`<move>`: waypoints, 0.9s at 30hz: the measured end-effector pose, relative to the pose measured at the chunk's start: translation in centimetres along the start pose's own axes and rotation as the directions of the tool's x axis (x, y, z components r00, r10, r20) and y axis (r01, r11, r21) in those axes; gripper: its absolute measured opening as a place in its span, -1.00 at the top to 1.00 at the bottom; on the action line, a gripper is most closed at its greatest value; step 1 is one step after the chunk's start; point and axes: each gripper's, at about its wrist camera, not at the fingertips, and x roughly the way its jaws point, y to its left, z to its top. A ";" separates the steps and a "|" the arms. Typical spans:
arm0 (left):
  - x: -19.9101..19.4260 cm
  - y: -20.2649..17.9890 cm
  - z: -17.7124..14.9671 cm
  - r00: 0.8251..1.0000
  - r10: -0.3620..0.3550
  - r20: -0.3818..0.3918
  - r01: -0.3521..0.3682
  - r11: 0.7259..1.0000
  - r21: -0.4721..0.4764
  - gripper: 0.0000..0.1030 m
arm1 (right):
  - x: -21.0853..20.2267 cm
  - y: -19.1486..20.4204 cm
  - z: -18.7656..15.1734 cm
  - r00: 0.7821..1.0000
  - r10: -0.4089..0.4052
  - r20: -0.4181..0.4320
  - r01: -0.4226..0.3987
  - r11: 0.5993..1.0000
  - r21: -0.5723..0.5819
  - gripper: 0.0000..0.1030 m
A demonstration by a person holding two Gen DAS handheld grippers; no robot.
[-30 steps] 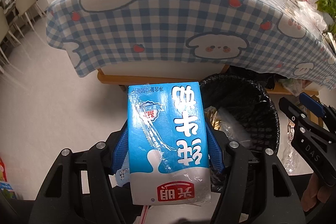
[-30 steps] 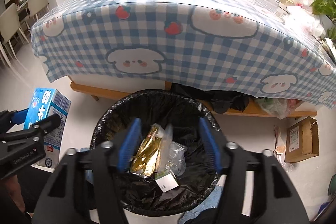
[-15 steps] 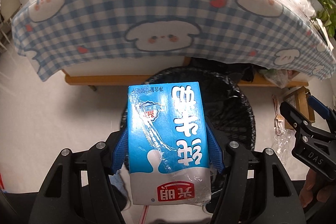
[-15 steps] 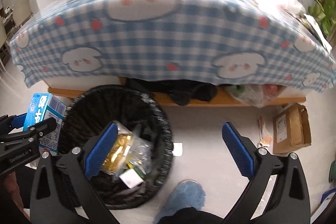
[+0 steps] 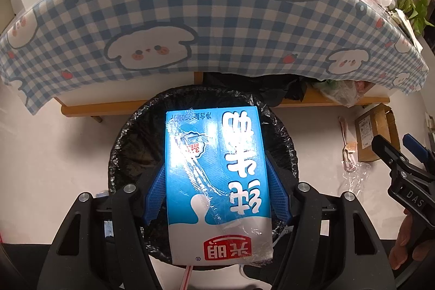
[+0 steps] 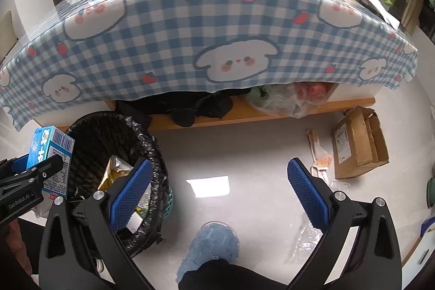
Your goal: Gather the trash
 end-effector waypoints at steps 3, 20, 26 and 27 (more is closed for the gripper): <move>-0.1 0.2 0.0 1.000 0.009 0.019 -0.009 1.000 -0.001 -0.70 | 0.0 0.1 0.1 1.000 -0.014 0.000 0.014 1.000 -0.003 -0.85; -12.6 9.8 0.5 0.976 0.086 0.202 -0.070 0.994 -0.087 -0.89 | -8.8 10.0 3.1 0.996 0.043 0.084 -0.033 0.994 -0.107 -0.85; -17.1 10.9 -0.6 0.958 0.108 0.264 -0.088 0.992 -0.086 -0.89 | -14.2 11.3 2.4 0.986 0.058 0.159 -0.043 0.994 -0.097 -0.85; -17.6 11.0 -0.7 0.957 0.115 0.267 -0.095 0.992 -0.087 -0.89 | -15.0 11.4 2.1 0.983 0.065 0.174 -0.049 0.994 -0.098 -0.85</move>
